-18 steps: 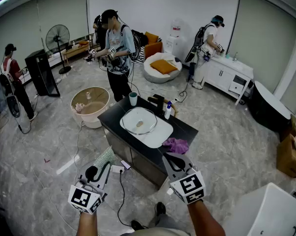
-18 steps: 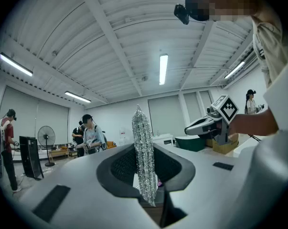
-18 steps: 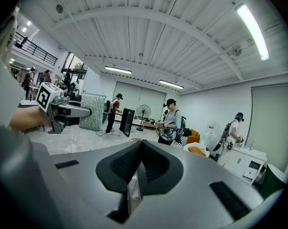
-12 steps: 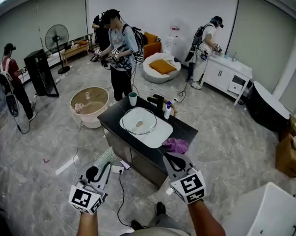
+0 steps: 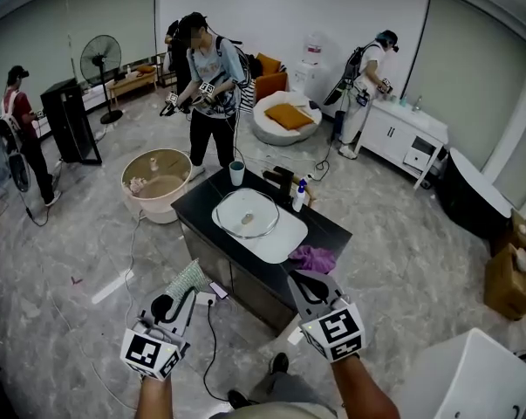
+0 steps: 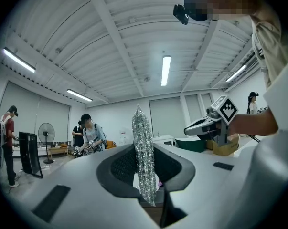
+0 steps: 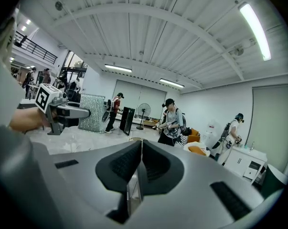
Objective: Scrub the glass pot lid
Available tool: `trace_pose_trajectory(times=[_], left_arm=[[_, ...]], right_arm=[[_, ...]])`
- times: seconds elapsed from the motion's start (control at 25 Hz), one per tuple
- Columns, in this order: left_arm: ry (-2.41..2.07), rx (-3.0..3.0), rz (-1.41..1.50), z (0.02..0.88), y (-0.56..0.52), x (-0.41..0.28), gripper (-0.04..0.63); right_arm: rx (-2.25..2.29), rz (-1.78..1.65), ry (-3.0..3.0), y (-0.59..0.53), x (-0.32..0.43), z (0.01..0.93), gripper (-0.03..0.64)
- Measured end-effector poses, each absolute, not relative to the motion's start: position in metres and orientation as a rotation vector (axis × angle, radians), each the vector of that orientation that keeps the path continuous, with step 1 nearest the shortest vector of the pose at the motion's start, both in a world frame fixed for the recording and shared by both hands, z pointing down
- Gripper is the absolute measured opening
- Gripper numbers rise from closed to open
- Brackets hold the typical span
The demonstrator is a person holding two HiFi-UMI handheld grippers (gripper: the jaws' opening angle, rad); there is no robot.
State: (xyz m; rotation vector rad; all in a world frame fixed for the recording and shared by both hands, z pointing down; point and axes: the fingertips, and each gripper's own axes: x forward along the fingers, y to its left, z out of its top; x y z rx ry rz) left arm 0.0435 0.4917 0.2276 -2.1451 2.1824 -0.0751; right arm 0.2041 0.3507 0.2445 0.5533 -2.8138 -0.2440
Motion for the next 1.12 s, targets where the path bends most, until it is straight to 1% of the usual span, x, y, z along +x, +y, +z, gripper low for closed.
trace_pose_trajectory(times=[0.28,0.56,0.84,1.12], left_arm=[[2.257,-2.117,-0.096,0.247,0.46,0.011,0.087],[2.351,-2.061,-0.195,0.256,0.412,-0.024,0.087],[2.4,-2.01,-0.242,0.259,0.352,-0.047,0.087],[2.468,-1.953,-0.274,0.27,0.315,-0.069,0.087]], right_arm=[[0.561,-0.218,-2.822,0.301,0.171,0.266,0.028],[0.488,-0.142,-2.853,0.23,0.126,0.286,0.028],[0.394,-0.109,-2.865,0.165,0.089,0.305,0.028],[0.31,-0.086,-2.875,0.121,0.058,0.321,0.028]])
